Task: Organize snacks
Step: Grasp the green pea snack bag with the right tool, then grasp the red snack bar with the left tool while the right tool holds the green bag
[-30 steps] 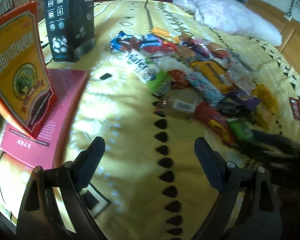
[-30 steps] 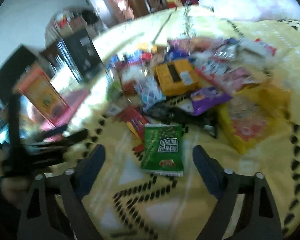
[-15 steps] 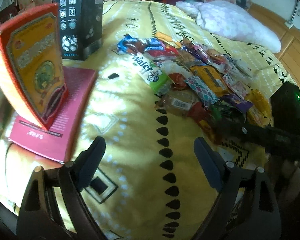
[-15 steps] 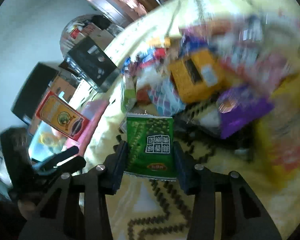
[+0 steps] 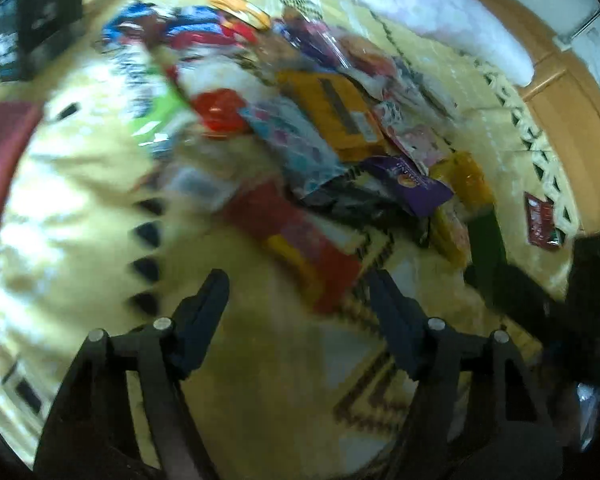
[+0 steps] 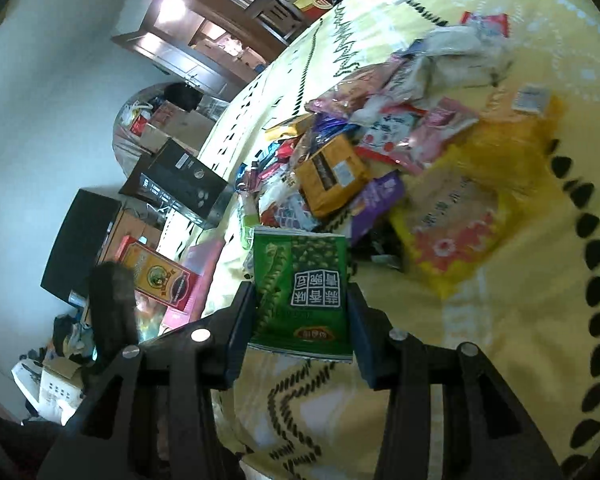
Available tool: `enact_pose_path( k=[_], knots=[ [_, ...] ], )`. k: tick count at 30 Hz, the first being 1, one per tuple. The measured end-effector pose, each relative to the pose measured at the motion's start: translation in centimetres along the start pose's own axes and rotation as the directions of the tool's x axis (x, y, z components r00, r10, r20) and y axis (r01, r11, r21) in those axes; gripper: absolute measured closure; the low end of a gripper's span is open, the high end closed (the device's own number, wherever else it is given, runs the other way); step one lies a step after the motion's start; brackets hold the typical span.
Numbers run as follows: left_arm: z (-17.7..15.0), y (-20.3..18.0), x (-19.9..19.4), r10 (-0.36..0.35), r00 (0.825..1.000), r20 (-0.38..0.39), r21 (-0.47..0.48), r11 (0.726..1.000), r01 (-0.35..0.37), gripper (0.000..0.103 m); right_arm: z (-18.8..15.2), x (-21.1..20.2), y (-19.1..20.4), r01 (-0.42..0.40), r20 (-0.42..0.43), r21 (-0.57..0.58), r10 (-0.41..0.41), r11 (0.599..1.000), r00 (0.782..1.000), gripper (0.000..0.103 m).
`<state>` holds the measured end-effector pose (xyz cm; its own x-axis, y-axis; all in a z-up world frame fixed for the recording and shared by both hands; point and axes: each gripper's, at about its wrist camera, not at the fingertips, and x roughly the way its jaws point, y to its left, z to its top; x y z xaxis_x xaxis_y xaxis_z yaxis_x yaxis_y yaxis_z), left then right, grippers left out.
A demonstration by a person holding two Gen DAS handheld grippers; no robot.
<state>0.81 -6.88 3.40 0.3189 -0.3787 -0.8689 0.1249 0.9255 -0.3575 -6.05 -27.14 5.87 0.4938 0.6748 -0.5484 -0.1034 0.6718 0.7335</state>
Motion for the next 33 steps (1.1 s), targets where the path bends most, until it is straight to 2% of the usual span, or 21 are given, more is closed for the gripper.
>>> enact_pose_path(
  k=[3,6,8,9,12,20,22,23,25,26,28,29,31,33],
  knots=[
    [0.6,-1.1,1.4,0.079,0.997,0.009,0.003,0.997,-0.079,0.03,0.1,0.3,-0.4,-0.022,-0.01,0.013,0.022,1.0,1.0,0.054],
    [0.5,-1.1,1.8,0.187,0.982,0.022,0.038,0.981,-0.188,0.03,-0.2,0.6,-0.5,-0.044,-0.032,0.013,0.044,0.999,0.999,0.054],
    [0.1,-0.8,1.4,0.211,0.977,0.028,0.06,0.975,-0.212,0.035,-0.6,0.6,-0.8,-0.049,-0.04,0.015,0.05,0.999,0.998,0.054],
    [-0.2,-0.4,1.0,0.214,0.976,0.031,0.07,0.974,-0.215,0.04,-0.7,0.8,-0.7,-0.052,-0.04,0.016,0.053,0.999,0.998,0.053],
    [-0.7,1.4,-0.4,0.189,0.981,0.033,0.074,0.979,-0.191,0.064,-0.7,0.7,-0.4,-0.05,-0.031,-0.002,0.049,0.999,0.998,0.053],
    [-1.4,2.8,-1.8,0.129,0.991,0.036,0.111,0.985,-0.132,0.08,-0.6,0.8,0.1,-0.027,-0.024,-0.037,0.026,0.999,0.999,0.052],
    [-1.4,2.6,-1.7,0.108,0.994,0.026,0.147,0.983,-0.111,0.083,-0.6,0.7,0.2,-0.026,-0.025,-0.045,0.025,0.999,0.999,0.052],
    [-1.5,2.3,-1.7,0.095,0.995,0.013,0.175,0.98,-0.096,0.084,-0.7,0.7,0.3,-0.028,-0.024,-0.046,0.027,0.999,0.999,0.052],
    [-1.5,1.6,-1.4,-0.001,0.996,-0.085,0.253,0.967,0.023,0.084,-0.6,0.7,0.1,-0.031,-0.023,-0.042,0.03,0.999,0.999,0.052],
    [-1.4,1.4,-1.4,0.0,0.996,-0.092,0.277,0.961,0.026,0.084,-0.6,0.7,0.1,-0.031,-0.021,-0.04,0.03,0.999,0.999,0.052],
    [-1.0,2.0,-1.6,0.024,0.994,-0.109,0.291,0.957,0.009,0.079,-0.7,0.7,-0.2,-0.031,-0.022,-0.035,0.03,0.999,0.999,0.052],
    [-0.7,2.6,-1.8,0.056,0.993,-0.1,0.275,0.961,-0.027,0.075,-0.7,0.7,-0.2,-0.031,-0.021,-0.033,0.031,0.999,0.999,0.052],
    [-0.5,3.5,-2.5,0.151,0.987,-0.047,0.232,0.963,-0.137,0.043,-0.7,0.6,-0.3,-0.034,-0.019,-0.03,0.033,0.999,0.999,0.052],
    [-0.9,3.6,-3.0,0.186,0.982,-0.008,0.216,0.96,-0.18,0.04,-0.7,0.6,-0.3,-0.041,-0.019,-0.033,0.041,0.999,0.999,0.052]
  ],
)
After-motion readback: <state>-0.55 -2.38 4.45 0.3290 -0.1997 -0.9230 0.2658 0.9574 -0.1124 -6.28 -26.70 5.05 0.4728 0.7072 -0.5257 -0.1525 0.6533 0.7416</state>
